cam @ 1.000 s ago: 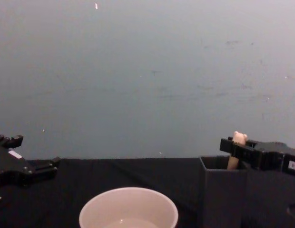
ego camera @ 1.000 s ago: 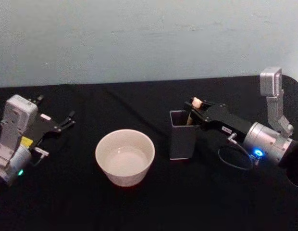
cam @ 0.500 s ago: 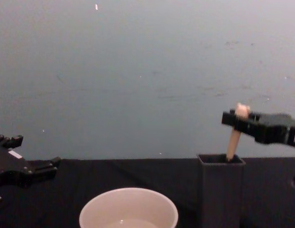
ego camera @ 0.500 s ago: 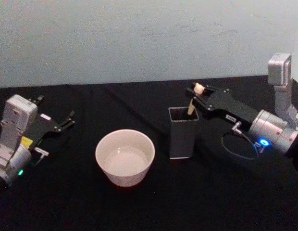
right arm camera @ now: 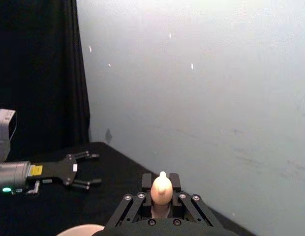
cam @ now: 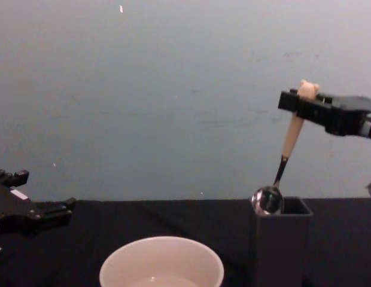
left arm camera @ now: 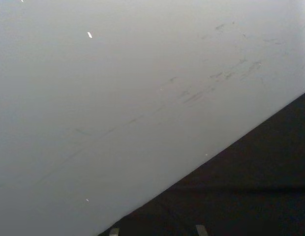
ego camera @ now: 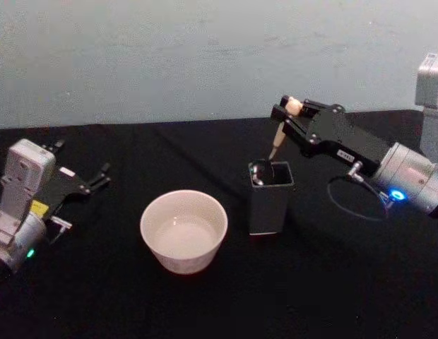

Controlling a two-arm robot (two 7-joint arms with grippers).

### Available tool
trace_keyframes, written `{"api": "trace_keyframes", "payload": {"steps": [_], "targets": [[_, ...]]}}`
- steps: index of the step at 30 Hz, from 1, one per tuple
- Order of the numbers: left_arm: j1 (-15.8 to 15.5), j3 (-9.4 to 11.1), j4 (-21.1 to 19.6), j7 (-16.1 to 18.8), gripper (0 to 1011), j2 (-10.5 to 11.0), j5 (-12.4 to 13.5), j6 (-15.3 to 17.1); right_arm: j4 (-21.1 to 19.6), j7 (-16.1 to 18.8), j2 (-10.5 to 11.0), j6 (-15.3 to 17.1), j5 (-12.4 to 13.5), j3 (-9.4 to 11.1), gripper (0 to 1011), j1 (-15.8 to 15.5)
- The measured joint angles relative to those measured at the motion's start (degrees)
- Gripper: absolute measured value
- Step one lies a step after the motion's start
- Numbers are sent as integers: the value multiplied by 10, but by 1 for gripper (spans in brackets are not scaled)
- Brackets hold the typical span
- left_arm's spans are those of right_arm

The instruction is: Pick up the stirring spoon with one hand, stir inside the cup, then place it back in its original position.

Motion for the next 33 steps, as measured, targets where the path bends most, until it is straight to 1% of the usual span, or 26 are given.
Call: {"api": "trace_keyframes", "payload": {"steps": [4,8,14,19,22,23,26,29,30,33], "targets": [[0,0,0,0,1001,0,0,0,-11,-1,2,-8,0,1,211,3],[0,0,0,0,1001,0,0,0,-14,2,0,-16,-1,1,211,11],[0,0,0,0,1001,0,0,0,-5,12,-11,-25,-6,-11,211,30],[0,0,0,0,1001,0,0,0,13,30,-27,-31,-7,-29,211,50],[0,0,0,0,1001,0,0,0,30,41,-39,-31,-11,-47,211,63],[0,0,0,0,1001,0,0,0,30,41,-39,-31,-11,-47,211,63],[0,0,0,0,1001,0,0,0,47,53,-51,-32,-16,-66,211,73],[0,0,0,0,1001,0,0,0,56,58,-57,-32,-20,-76,211,77],[0,0,0,0,1001,0,0,0,63,62,-61,-33,-23,-84,211,80],[0,0,0,0,1001,0,0,0,75,68,-68,-35,-29,-97,211,84]]}}
